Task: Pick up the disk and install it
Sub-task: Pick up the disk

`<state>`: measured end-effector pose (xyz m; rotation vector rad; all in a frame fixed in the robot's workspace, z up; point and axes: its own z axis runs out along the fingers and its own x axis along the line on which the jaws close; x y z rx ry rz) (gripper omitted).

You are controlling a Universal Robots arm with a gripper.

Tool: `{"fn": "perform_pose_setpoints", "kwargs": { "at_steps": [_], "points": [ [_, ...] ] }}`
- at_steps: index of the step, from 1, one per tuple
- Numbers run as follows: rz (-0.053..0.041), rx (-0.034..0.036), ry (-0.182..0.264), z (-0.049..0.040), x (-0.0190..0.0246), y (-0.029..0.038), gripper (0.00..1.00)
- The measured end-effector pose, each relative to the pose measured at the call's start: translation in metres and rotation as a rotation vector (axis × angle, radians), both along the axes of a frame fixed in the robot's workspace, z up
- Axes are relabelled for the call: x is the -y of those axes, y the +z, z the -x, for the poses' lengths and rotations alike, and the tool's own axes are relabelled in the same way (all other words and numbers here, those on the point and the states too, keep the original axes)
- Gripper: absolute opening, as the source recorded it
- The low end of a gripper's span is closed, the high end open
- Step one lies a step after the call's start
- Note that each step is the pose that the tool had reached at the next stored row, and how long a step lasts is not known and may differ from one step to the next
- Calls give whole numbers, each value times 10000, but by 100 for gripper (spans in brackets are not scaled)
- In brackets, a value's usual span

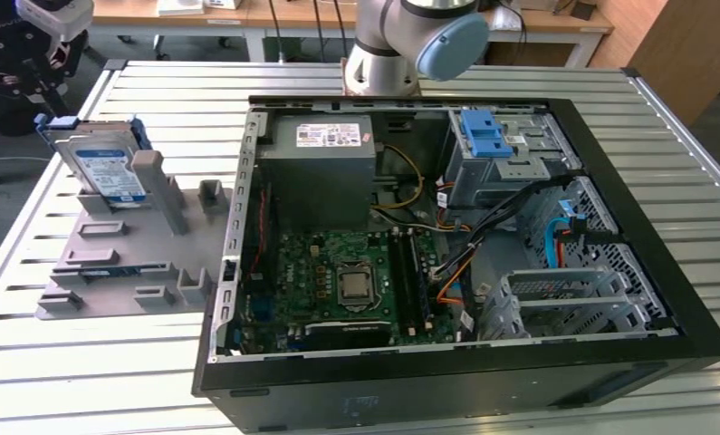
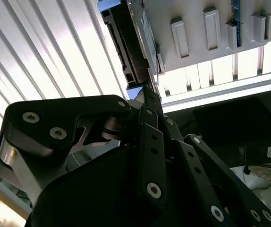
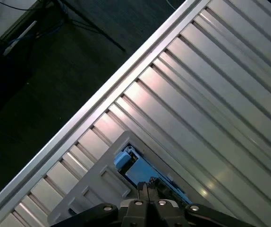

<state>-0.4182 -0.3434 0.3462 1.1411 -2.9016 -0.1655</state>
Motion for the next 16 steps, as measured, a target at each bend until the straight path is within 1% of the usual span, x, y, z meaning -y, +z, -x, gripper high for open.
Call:
{"fn": "perform_pose_setpoints", "kwargs": {
  "at_steps": [3,5,9,16],
  "points": [
    [-13,-1,524,0,0,-3,11],
    [-32,-1,737,1,0,-2,11],
    [-34,0,818,0,0,-3,11],
    [-34,-1,824,0,0,-3,11]
  ]
}}
